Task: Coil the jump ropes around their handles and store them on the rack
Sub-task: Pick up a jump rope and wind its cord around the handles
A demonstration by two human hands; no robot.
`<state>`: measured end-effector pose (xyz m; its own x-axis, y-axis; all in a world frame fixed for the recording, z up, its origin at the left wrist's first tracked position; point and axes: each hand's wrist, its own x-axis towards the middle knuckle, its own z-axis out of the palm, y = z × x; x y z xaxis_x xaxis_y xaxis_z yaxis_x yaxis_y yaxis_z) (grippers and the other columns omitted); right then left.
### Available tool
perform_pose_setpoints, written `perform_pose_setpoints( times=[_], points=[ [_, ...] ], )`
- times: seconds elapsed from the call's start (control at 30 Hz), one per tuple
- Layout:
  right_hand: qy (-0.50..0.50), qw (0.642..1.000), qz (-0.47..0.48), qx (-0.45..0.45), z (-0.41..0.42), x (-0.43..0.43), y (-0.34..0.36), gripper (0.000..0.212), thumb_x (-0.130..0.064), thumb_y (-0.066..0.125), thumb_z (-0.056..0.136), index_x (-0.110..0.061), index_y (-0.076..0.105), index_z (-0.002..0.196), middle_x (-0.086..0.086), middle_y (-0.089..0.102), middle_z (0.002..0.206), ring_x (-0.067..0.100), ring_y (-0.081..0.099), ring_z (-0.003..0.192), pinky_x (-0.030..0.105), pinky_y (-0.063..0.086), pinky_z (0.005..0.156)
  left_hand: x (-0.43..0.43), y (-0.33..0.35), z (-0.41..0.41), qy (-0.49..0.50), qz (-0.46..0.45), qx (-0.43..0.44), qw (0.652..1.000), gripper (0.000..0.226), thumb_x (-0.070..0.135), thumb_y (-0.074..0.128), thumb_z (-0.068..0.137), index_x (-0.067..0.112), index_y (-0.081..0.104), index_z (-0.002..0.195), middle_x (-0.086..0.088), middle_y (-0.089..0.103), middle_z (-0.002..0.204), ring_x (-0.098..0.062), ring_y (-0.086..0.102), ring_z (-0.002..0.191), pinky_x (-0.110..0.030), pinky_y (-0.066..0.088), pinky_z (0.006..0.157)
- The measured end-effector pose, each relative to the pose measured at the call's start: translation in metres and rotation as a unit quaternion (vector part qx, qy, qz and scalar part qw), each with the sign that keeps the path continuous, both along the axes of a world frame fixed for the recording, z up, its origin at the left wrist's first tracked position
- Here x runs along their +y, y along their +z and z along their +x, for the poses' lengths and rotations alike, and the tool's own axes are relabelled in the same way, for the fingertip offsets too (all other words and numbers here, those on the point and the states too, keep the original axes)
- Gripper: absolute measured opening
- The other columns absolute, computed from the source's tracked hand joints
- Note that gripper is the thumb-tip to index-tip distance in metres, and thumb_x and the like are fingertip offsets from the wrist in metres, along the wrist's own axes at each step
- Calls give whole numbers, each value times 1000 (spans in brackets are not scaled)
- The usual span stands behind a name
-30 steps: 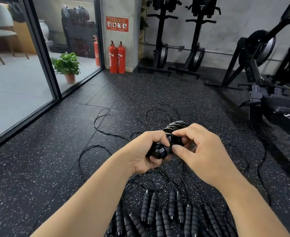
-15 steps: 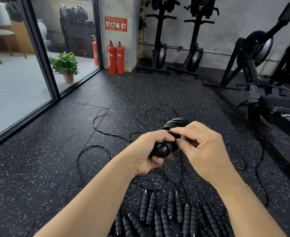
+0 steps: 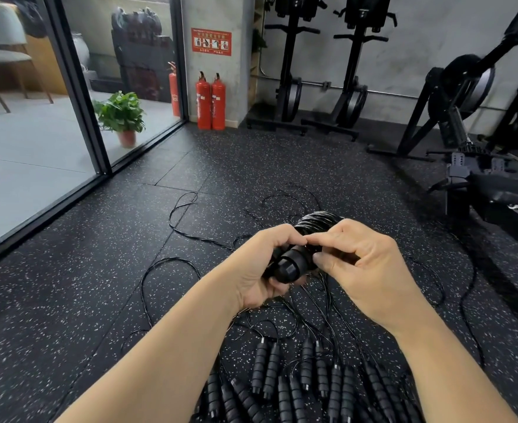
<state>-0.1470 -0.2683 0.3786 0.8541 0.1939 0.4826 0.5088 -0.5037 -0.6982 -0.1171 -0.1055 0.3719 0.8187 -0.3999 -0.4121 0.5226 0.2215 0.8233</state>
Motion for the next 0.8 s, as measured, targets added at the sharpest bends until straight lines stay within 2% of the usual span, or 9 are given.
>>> perform_pose_setpoints(
  times=[0.13,0.23,0.3,0.37,0.43,0.5,0.63,0.8],
  points=[
    [11,999,-7,41,-1,-4,3,40,6,72,79,-26,74,103,-10,61,80,6,59,77,13,45,73,0,-5,2,10,20,-2,1000,20,23,56,87,6,55,98,-11,61,76,-18,55,49,-13,25,33],
    [15,997,-1,82,-2,-4,7,35,6,60,89,-22,72,106,-11,65,88,-2,62,77,8,46,68,-1,-6,4,17,46,-5,999,14,22,55,88,8,55,90,-12,61,82,-18,54,48,-14,21,35],
    [-4,997,-55,56,-2,-4,7,31,3,60,90,-19,74,106,-14,66,89,-4,62,77,8,46,70,-2,-7,4,22,69,-9,997,11,20,55,87,9,55,86,-10,60,77,-17,53,47,-14,21,36],
    [-21,990,-139,27,-1,-2,7,28,-3,62,89,-21,74,108,-17,65,89,0,62,82,14,47,77,-3,-9,5,25,100,-17,995,10,20,56,85,10,54,83,-9,59,72,-17,53,46,-15,21,37],
    [-30,980,-195,28,-2,-1,9,27,-10,62,90,-26,73,108,-14,66,91,6,60,86,29,49,80,-4,-10,6,22,126,-26,991,8,20,56,84,12,55,82,-11,58,79,-18,52,51,-15,22,39],
    [-41,971,-233,26,-3,1,13,23,-16,61,90,-29,72,105,-13,67,92,11,60,87,36,49,79,-4,-10,6,13,134,-33,990,7,20,56,83,13,56,82,-14,56,88,-19,50,56,-15,22,40],
    [-86,960,-266,-3,-6,5,15,13,-22,61,89,-28,69,96,-12,65,86,12,58,80,34,48,71,-2,-10,5,-12,135,-60,989,8,20,61,85,12,59,86,-15,56,88,-19,50,55,-14,23,38],
    [-160,962,-221,-20,-9,8,8,3,-22,60,90,-24,62,89,-10,62,77,15,57,69,34,46,62,-3,-4,4,-7,95,-85,992,4,16,66,89,14,62,89,-11,59,78,-21,52,57,-13,25,30]
  ],
)
